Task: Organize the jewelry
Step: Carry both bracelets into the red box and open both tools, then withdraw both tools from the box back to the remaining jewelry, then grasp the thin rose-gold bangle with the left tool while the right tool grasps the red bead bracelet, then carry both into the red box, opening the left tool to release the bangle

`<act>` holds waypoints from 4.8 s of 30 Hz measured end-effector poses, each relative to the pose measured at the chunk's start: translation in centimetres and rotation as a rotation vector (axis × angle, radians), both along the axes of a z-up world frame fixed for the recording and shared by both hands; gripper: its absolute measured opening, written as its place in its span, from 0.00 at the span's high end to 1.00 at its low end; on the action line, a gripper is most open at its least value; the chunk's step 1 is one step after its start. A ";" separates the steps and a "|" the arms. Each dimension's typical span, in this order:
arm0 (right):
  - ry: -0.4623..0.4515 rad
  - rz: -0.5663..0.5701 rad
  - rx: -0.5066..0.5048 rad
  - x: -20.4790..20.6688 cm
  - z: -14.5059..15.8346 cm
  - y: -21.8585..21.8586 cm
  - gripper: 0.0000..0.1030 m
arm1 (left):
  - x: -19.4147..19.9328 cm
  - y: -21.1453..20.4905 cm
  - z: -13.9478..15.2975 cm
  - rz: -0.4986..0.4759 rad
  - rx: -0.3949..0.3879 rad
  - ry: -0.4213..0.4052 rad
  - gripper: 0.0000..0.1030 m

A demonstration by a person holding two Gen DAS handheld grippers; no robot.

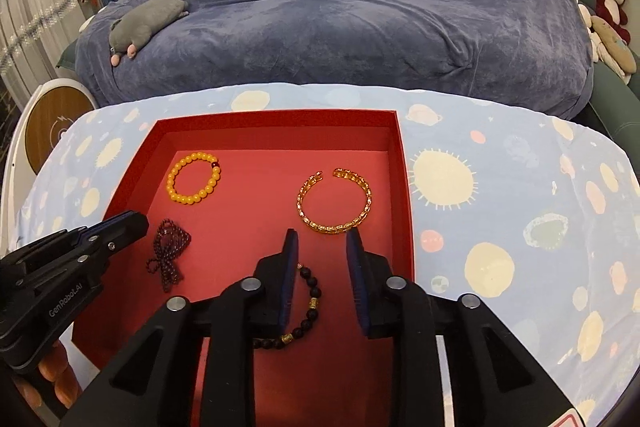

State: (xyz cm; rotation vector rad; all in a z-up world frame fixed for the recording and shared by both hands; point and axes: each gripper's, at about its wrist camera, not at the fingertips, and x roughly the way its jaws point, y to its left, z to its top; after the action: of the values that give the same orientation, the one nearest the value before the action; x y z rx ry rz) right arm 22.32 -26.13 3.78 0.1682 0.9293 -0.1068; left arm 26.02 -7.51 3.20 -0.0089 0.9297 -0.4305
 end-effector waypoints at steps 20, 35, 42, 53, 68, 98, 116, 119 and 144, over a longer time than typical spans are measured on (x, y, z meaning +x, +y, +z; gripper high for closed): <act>-0.066 -0.014 0.007 -12.6 4.3 1.5 0.64 | -10.3 4.6 3.6 0.032 -0.029 -0.037 0.64; 0.053 -0.070 0.076 -21.9 -0.8 3.1 0.64 | -20.2 4.7 -1.0 -0.010 -0.020 0.074 0.40; 0.079 -0.092 0.072 -23.5 -1.9 2.7 0.64 | -21.8 2.1 -2.1 -0.055 0.044 0.045 0.22; 0.090 -0.094 0.081 -23.6 -2.5 3.0 0.64 | -21.7 -0.2 -4.0 -0.041 0.139 0.039 0.18; 0.098 -0.099 0.065 -24.2 -2.9 3.7 0.64 | -21.2 -0.9 -4.6 -0.031 0.174 0.063 0.21; 0.056 -0.100 0.146 -18.6 -2.5 5.3 0.64 | -19.8 5.1 -2.5 0.065 0.123 0.024 0.43; 0.116 -0.078 0.121 -15.8 -5.0 6.3 0.93 | -19.2 6.7 -3.6 0.096 0.106 0.053 0.43; 0.112 -0.076 0.128 -16.2 -4.8 6.1 0.93 | -19.2 6.7 -3.4 0.096 0.102 0.049 0.43; -0.079 -0.031 0.173 -17.5 5.0 5.1 0.93 | -18.7 7.5 0.3 0.107 0.057 0.035 0.43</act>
State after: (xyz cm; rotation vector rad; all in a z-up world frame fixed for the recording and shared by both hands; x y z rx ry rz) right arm 4.80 -21.08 8.83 0.3451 0.8570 -0.0479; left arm 7.28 -0.01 3.53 -0.0139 0.9707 -0.3050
